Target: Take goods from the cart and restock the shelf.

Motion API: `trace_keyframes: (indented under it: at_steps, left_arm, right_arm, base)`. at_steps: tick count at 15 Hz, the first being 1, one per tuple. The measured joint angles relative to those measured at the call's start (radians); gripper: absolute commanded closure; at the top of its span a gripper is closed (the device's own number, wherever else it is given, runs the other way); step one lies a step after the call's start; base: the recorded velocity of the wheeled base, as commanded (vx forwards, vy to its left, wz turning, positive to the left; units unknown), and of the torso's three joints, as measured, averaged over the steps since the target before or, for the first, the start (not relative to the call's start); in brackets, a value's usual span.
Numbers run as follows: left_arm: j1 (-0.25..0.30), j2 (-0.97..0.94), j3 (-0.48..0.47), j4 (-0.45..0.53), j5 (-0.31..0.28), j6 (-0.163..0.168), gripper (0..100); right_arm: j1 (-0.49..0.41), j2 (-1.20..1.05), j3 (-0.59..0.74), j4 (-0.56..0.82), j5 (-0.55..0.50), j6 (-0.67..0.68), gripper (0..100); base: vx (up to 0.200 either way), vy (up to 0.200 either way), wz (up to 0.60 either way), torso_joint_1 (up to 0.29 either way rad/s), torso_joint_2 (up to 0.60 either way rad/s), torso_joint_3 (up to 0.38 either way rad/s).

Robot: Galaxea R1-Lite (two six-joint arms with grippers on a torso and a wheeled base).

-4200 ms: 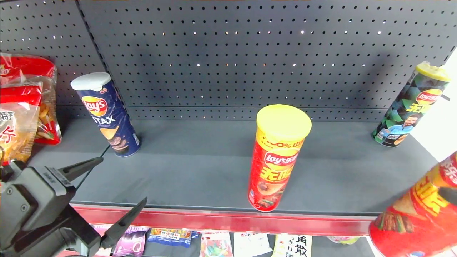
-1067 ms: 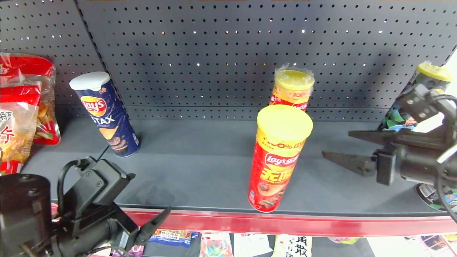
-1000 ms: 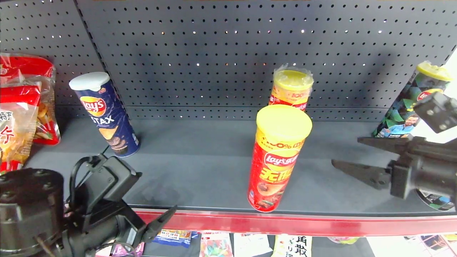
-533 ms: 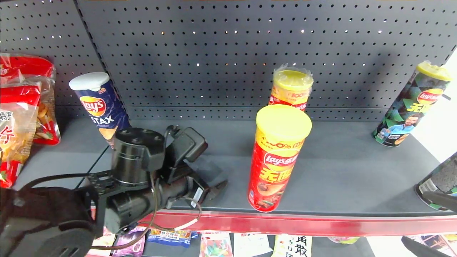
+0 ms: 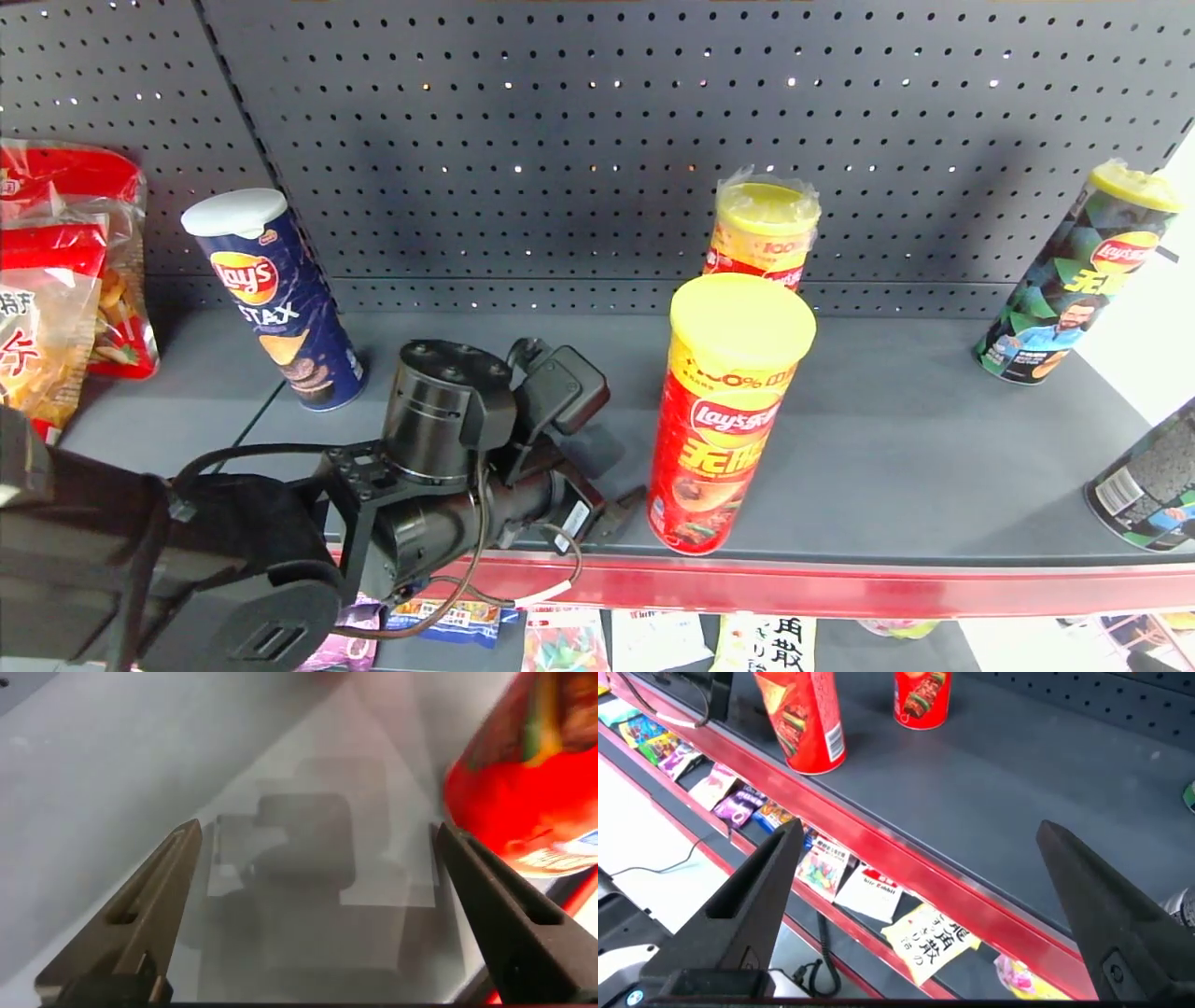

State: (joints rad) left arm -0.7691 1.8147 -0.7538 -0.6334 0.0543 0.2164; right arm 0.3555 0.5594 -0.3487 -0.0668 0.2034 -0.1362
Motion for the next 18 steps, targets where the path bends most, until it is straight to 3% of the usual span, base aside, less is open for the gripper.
trace_keyframes:
  at_steps: [9,18]
  left_arm:
    - [-0.027,0.029,-0.017,0.0,0.003,0.0,0]
    - [-0.043,-0.044,0.09,0.0,-0.017,0.0,0]
  right_arm:
    - [-0.001,-0.008,-0.001,0.0,0.0,0.0,0]
    - [-0.001,0.003,0.002,0.0,0.0,0.012,0]
  base:
    - [0.0,0.0,0.0,0.0,0.0,0.0]
    - [0.0,0.0,0.0,0.0,0.0,0.0]
